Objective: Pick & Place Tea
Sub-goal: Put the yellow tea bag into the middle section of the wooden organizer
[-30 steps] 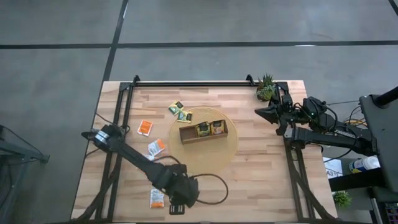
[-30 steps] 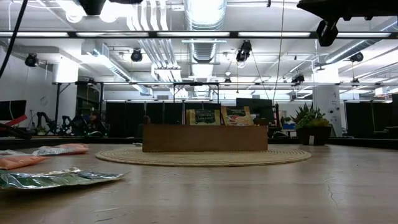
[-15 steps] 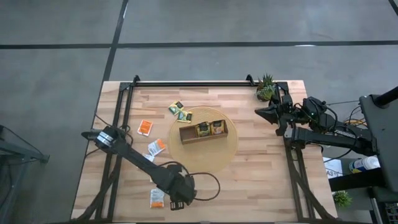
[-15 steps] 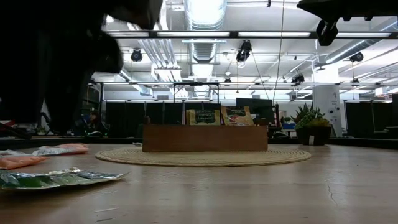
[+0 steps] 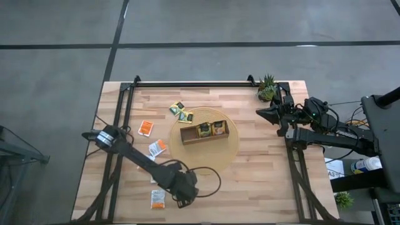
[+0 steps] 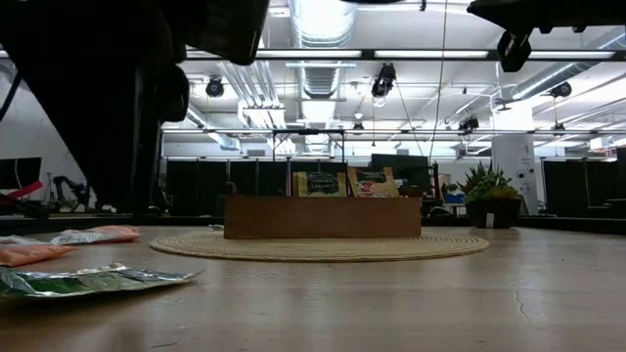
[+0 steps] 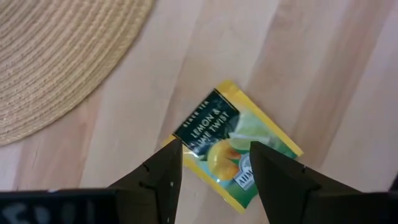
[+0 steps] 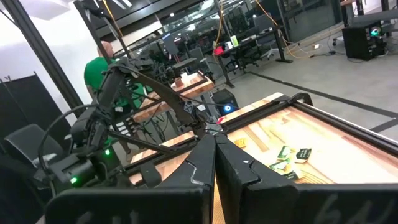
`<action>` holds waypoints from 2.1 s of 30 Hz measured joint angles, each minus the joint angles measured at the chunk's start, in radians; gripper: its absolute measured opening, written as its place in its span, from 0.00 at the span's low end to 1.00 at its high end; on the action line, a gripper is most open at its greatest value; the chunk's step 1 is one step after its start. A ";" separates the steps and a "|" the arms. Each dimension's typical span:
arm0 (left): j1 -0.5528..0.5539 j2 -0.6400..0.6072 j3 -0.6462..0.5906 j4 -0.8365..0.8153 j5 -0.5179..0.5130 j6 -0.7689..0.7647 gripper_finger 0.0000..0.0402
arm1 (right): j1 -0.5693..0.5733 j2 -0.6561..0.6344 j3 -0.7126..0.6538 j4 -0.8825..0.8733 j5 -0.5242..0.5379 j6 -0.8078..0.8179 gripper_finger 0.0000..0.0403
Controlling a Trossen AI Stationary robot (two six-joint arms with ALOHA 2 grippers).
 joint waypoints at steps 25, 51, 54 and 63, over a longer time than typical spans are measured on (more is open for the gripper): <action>0.023 -0.007 -0.189 0.159 0.038 0.011 0.45 | 0.000 0.000 0.000 -0.026 0.010 -0.014 0.02; 0.050 0.001 -0.084 0.096 0.097 0.093 0.00 | 0.000 0.000 0.000 -0.024 0.011 -0.013 0.02; 0.051 0.000 -0.047 0.044 0.090 0.089 0.00 | 0.000 0.000 0.000 -0.024 0.010 -0.013 0.02; 0.052 -0.002 0.059 -0.064 0.045 0.098 0.00 | 0.000 0.000 0.000 -0.024 0.009 -0.013 0.02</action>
